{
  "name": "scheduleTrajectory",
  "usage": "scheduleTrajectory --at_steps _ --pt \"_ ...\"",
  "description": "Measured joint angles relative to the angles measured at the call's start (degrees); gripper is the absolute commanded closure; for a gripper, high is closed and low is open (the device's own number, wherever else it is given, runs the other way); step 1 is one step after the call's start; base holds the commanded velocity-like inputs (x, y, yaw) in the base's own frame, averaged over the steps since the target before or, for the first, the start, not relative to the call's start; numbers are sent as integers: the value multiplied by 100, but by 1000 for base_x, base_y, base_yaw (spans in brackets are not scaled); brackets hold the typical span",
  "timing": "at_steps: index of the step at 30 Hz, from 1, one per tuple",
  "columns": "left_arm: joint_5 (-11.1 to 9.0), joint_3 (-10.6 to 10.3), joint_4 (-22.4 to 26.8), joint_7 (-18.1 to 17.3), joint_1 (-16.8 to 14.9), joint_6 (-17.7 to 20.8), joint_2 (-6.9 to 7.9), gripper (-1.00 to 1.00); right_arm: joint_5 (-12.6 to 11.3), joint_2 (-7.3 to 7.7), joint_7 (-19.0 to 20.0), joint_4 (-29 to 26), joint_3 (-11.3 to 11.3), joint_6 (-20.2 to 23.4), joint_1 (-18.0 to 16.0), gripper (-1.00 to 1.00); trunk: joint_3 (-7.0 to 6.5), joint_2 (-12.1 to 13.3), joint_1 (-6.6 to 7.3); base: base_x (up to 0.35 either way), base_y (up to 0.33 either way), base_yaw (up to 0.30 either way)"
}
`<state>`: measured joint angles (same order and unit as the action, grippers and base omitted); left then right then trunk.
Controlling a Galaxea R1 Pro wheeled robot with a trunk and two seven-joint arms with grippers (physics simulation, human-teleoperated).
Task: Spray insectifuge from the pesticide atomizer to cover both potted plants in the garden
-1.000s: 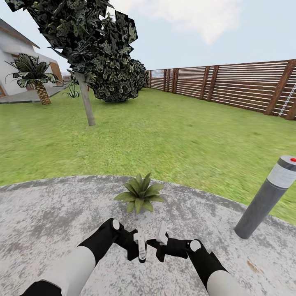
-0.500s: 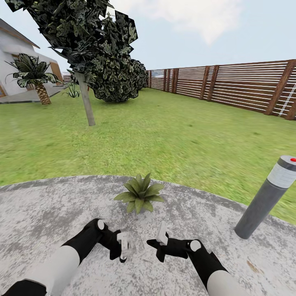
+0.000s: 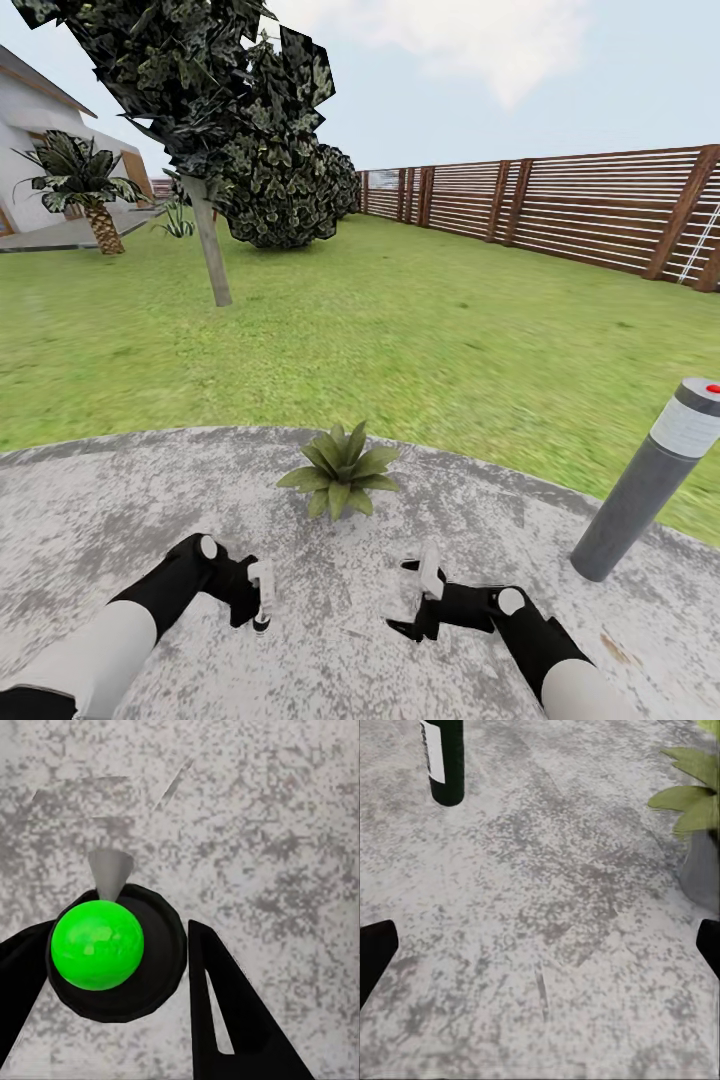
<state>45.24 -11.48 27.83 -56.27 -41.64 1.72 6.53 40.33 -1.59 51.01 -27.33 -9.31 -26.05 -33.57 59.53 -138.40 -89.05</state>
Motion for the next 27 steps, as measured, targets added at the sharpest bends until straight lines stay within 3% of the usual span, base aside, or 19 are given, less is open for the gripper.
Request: scheduleTrajectory --at_steps 2,4,7,9,10,11,13,15,17,20,22,24,26,27 --pt "-10 272 -63 216 0 -3 2 100 -33 279 -292 359 -8 -7 5 -100 0 0 0 0 0 0" --pt "-13 802 -191 457 0 -4 -23 100 -166 487 -1176 920 -10 -12 10 -100 0 0 0 0 0 0" --pt "-49 1415 -353 829 1 -4 -61 100 -280 599 -2570 1621 -12 -26 19 -100 0 0 0 0 0 0" --pt "-61 1816 -571 1189 2 -4 -116 100 -319 630 -3813 2038 -17 -30 26 -100 1 0 0 0 0 0" --pt "-71 1948 -646 1335 1 -5 -151 100 -363 633 -4241 2150 -17 -30 38 -100 0 0 0 0 0 0" --pt "-127 2126 -754 1576 2 -6 -230 100 -513 628 -4814 2277 -18 -27 90 -100 1 0 0 0 0 0" --pt "-297 2356 -905 2100 3 -5 -389 100 -895 611 -5481 2387 -25 -28 223 -100 1 0 0 0 0 0" --pt "-486 2465 -1051 2941 15 -5 -548 100 -1431 608 -5805 2435 -22 -36 348 -100 1 0 0 0 0 0" --pt "-673 2497 -1190 3611 23 -5 -658 100 -1916 613 -5879 2447 -21 -49 457 -100 1 0 0 0 0 0" --pt "-934 2514 -1434 4249 26 16 -745 100 -2278 618 -5903 2453 -15 -65 621 -100 1 0 0 0 0 0" --pt "-1037 2528 -1459 4308 25 212 -751 100 -2300 613 -5903 2453 -7 -66 650 -100 1 0 0 0 0 0" --pt "-1113 2538 -1457 4300 26 838 -753 100 -2316 613 -5905 2452 -9 -67 663 -100 1 0 0 0 0 0" --pt "-1156 2539 -1436 4262 26 1836 -796 100 -2342 584 -5915 2449 -12 -59 671 -100 1 0 0 0 0 0" --pt "-1171 2529 -1436 4238 25 1932 -838 100 -2345 579 -5913 2451 -14 -58 672 -100 0 0 0 0 0 0"
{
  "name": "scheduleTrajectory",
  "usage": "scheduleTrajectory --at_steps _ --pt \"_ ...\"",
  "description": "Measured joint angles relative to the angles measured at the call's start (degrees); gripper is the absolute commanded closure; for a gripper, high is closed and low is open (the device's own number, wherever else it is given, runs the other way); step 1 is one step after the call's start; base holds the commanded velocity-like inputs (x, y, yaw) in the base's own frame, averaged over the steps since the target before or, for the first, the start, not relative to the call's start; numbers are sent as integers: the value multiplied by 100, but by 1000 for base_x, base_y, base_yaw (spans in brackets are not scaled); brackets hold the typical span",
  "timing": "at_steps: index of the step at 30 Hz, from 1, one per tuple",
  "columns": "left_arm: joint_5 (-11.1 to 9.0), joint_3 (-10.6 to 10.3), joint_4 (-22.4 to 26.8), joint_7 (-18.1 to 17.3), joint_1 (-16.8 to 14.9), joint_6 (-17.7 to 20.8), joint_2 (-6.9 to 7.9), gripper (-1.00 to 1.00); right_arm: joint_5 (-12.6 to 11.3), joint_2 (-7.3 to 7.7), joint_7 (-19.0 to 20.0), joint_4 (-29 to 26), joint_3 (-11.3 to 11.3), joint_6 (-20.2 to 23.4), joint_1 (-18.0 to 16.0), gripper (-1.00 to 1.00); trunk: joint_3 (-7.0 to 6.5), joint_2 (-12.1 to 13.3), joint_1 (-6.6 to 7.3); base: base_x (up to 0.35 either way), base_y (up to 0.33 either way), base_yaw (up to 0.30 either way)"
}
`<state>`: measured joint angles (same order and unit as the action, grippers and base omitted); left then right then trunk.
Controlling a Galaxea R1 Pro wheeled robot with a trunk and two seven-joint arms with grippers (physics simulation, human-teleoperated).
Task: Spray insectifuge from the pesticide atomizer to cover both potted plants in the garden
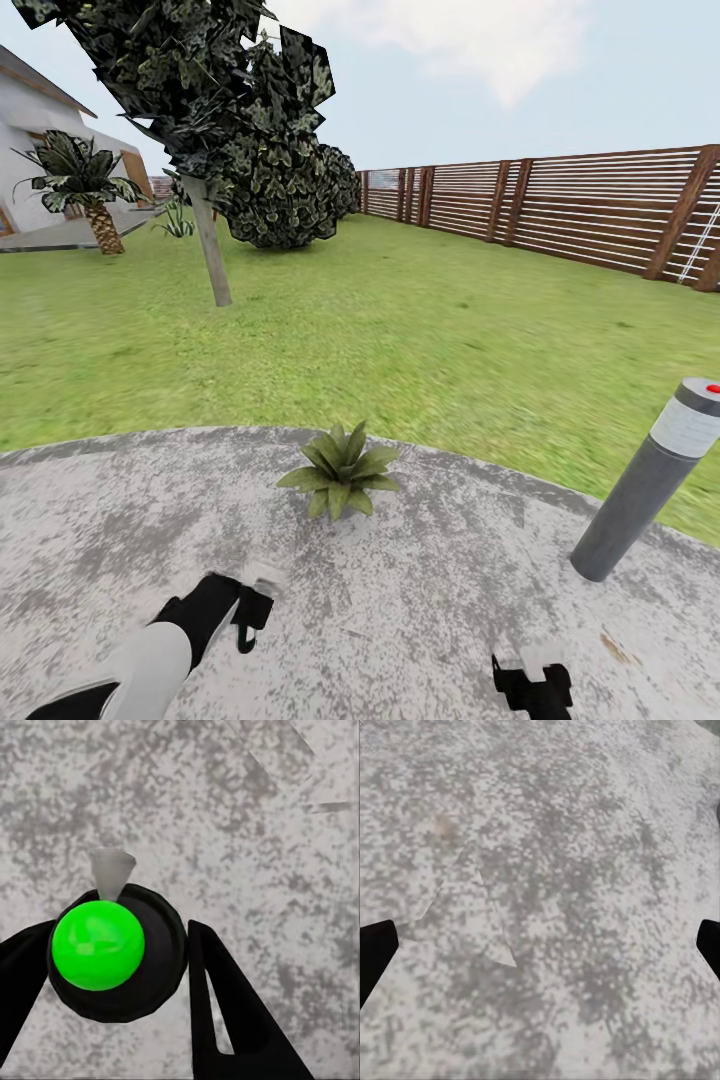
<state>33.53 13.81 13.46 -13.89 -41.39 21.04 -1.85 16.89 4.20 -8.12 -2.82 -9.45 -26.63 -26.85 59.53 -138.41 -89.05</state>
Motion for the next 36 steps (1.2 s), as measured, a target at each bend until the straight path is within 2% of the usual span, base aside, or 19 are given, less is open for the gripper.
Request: scheduleTrajectory --at_steps 2,15,20,26,30,36 --pt "-9 -21 -14 -11 0 36 -70 100 7 1 -8 8 0 -1 0 -100 0 -1 4 312 13 0" --pt "-19 -14 -34 -21 -1 40 -91 100 17 -25 -6 11 -1 2 0 -100 0 0 3 307 169 10" --pt "-15 -14 -33 -23 1 39 -100 100 17 -25 -8 13 -1 1 0 -100 0 0 0 76 62 224" --pt "-2 -44 -45 -21 0 35 -242 100 17 -24 -15 11 0 -1 8 -100 0 0 3 153 -68 30" --pt "6 -51 -44 -21 -1 37 -250 100 17 -24 -13 11 -1 -9 9 -100 0 0 3 276 -3 0" --pt "15 -62 -44 -21 1 37 -250 100 17 -24 -12 11 -1 -9 9 -100 0 0 0 25 0 0"
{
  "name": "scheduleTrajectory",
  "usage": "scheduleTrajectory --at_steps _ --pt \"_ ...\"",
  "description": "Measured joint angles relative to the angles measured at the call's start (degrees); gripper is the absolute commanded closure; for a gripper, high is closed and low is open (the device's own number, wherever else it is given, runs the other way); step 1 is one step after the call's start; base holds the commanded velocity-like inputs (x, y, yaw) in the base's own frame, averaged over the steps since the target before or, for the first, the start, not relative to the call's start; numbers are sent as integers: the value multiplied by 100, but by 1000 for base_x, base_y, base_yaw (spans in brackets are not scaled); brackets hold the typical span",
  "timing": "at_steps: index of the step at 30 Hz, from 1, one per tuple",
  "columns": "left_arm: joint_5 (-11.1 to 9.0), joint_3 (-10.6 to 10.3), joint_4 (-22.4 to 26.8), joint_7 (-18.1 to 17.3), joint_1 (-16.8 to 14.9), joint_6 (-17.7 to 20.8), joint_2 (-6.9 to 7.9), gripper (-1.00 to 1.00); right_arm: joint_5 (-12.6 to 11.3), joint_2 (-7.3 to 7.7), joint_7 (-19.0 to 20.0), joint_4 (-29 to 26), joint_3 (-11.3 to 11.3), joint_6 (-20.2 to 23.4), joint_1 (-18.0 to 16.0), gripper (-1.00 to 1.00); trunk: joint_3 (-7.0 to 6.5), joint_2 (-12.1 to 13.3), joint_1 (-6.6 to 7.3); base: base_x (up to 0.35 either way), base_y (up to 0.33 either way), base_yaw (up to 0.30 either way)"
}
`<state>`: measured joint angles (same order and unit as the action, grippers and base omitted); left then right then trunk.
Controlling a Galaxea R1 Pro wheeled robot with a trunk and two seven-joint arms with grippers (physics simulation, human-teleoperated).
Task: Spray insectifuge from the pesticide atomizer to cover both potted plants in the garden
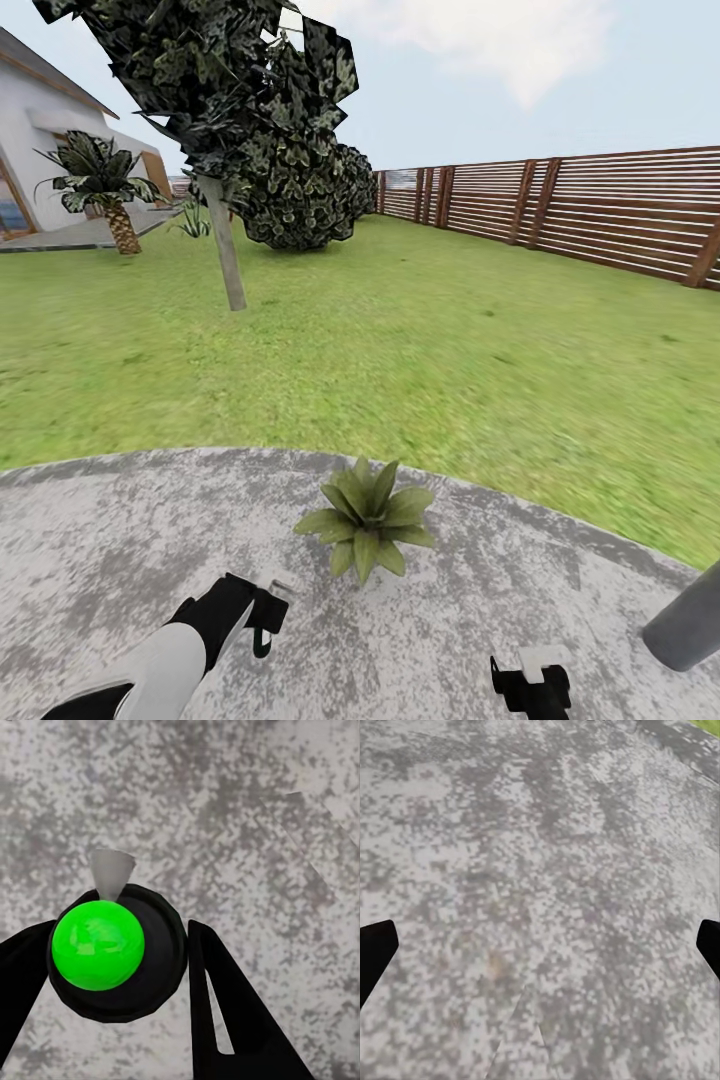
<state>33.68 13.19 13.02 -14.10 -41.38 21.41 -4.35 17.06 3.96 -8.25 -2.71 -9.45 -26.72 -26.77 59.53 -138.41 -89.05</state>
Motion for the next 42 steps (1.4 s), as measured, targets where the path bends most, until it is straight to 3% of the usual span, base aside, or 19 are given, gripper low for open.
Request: scheduleTrajectory --at_steps 13,19,22,23,25,26,27,30,33,42 --pt "8 -4 -6 -9 7 123 -8 100 0 0 -5 0 0 0 0 -100 0 0 3 246 0 0" --pt "25 -40 -86 -14 2 121 11 100 2 0 -5 0 0 0 0 -100 0 0 0 32 0 0" --pt "155 -487 -22 -442 -25 761 92 100 8 8 -5 0 0 6 0 -100 0 0 0 0 0 0" --pt "217 -634 0 -814 -48 902 247 100 9 13 -5 2 0 8 2 -100 0 0 0 0 0 0" --pt "226 -702 32 -1330 -79 976 521 100 8 24 -4 33 0 9 25 -100 0 0 0 0 0 0" --pt "201 -713 116 -1547 -95 998 577 100 10 25 -4 39 -1 9 46 -100 0 0 0 0 0 0" --pt "437 -966 414 -2010 -197 1265 587 100 16 26 -4 43 3 9 60 -100 -1 0 0 0 0 0" --pt "547 -1138 475 -2662 -242 1544 607 100 18 26 -1 44 9 9 61 -100 0 0 0 0 0 0" --pt "633 -1300 484 -2742 -196 1495 737 100 17 41 5 44 9 9 68 -100 0 0 0 2 0 0" --pt "620 -1315 633 -2761 -212 1576 671 100 18 54 -4 40 10 8 96 -100 0 0 2 252 -38 0"
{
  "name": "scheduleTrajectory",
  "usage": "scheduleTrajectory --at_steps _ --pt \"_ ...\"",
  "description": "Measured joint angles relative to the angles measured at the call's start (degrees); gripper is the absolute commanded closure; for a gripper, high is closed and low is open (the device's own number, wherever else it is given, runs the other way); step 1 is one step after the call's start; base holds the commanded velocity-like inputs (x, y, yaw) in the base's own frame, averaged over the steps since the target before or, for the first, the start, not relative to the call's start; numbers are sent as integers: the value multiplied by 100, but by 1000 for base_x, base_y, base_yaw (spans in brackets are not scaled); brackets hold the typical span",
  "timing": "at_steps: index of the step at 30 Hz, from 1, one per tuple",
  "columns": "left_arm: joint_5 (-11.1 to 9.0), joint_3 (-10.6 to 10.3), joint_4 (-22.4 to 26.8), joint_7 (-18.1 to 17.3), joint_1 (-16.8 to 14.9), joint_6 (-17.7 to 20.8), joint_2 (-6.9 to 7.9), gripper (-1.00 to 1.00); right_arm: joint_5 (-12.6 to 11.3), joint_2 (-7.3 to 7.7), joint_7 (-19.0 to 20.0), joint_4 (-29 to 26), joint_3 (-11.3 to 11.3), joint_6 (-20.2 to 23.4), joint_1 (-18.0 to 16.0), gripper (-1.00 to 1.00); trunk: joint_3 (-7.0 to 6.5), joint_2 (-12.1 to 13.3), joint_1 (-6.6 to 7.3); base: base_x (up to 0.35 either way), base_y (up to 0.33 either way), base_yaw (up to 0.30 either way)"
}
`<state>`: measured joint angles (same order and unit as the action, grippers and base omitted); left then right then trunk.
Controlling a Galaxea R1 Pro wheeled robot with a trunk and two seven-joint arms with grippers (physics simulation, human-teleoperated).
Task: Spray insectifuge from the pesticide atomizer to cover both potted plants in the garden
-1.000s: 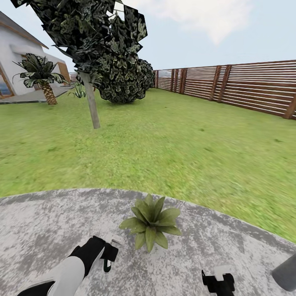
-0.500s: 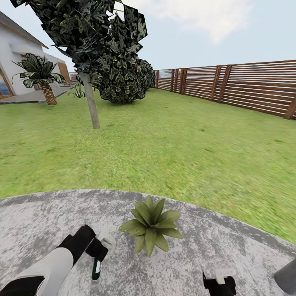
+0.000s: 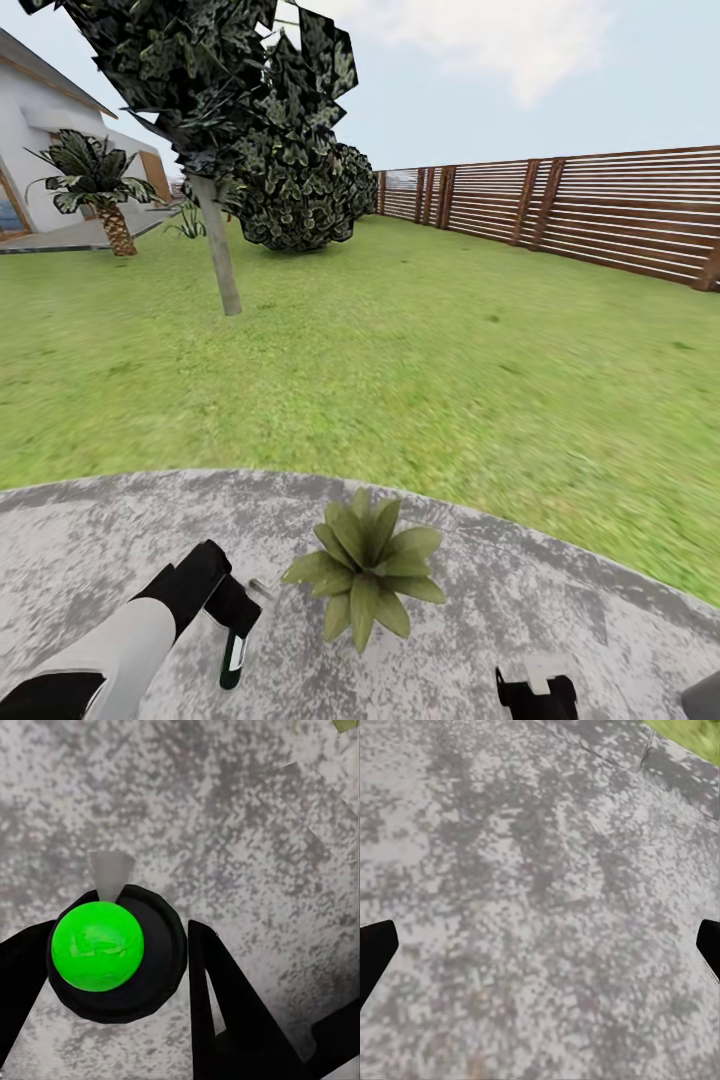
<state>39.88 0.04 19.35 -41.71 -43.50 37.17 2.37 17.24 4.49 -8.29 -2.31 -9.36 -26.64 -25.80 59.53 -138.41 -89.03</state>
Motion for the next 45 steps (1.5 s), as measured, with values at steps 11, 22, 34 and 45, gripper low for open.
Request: scheduleTrajectory --at_steps 11,22,34,45 --pt "44 -16 -42 9 26 -16 150 100 -9 -18 0 -5 0 1 1 -100 0 0 -2 11 -4 -128" --pt "329 -227 -1 -594 -31 -24 329 100 0 -36 0 4 -1 1 0 -100 0 0 -2 31 0 -2" --pt "429 -932 7 -1379 -333 -59 732 100 1 -36 9 4 0 1 0 -100 0 0 -2 0 0 0" --pt "363 -898 11 -1343 -251 -76 695 100 8 -37 9 4 -1 1 0 -100 0 0 -2 0 0 0"
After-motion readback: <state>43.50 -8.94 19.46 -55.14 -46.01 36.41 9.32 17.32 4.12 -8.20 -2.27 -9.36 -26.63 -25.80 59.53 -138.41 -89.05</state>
